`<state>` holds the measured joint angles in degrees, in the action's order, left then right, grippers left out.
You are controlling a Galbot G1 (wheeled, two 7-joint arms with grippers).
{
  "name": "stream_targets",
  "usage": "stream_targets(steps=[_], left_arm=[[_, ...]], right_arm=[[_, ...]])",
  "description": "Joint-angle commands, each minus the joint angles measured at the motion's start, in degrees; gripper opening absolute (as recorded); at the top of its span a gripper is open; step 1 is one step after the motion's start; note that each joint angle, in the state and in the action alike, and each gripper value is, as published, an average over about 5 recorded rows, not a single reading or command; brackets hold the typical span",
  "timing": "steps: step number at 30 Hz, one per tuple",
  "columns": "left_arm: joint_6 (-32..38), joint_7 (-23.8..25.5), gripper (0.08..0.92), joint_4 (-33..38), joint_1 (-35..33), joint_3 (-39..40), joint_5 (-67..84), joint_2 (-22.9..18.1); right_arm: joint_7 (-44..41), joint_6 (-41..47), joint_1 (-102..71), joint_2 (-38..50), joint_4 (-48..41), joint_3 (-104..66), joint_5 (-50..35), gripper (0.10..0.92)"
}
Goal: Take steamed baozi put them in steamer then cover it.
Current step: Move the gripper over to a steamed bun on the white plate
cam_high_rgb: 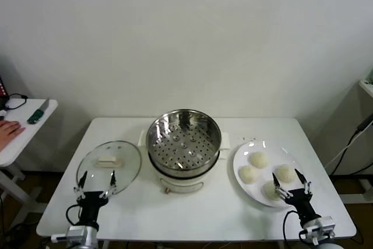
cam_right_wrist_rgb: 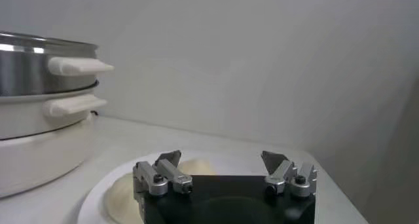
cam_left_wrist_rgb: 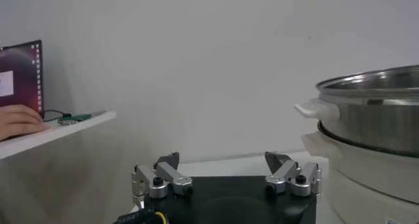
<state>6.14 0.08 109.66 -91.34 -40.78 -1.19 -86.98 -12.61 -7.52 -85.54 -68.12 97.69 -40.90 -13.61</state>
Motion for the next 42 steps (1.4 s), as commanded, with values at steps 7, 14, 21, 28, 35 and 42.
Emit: stream_targets(steps=[7, 14, 21, 28, 35, 42], left_arm=[[-1.46, -0.06, 0.823, 1.20, -0.41, 0.94, -1.56, 0.60], [-1.07, -0.12, 0.823, 1.67, -0.66, 1.34, -1.78, 0.98], [-0.94, -0.57, 0.823, 0.92, -0.99, 1.35, -1.30, 1.59], [-1.58, -0.90, 0.823, 1.03, -0.98, 1.12, -0.90, 1.93], [-2.19, -1.17, 0.823, 1.50, -0.92, 0.92, -0.72, 2.06], [-2.64, -1.17, 0.823, 1.91, -0.85, 0.84, -0.71, 2.48]], right_arm=[[-11.70, 10.69, 8.51, 15.67, -0.01, 2.58, 5.25, 0.823], [-31.36, 17.51, 21.69, 33.87, -7.19, 11.06, 9.94, 0.823], [-46.67, 15.52, 45.41, 42.56, -19.01, 33.14, 15.52, 0.823], [-52.31, 13.39, 79.41, 39.91, -28.62, 69.87, 16.44, 0.823], [-53.73, 12.91, 97.71, 31.32, -37.21, 95.78, 11.46, 0.823], [-53.27, 13.02, 99.50, 23.86, -44.23, 102.79, 9.95, 0.823]])
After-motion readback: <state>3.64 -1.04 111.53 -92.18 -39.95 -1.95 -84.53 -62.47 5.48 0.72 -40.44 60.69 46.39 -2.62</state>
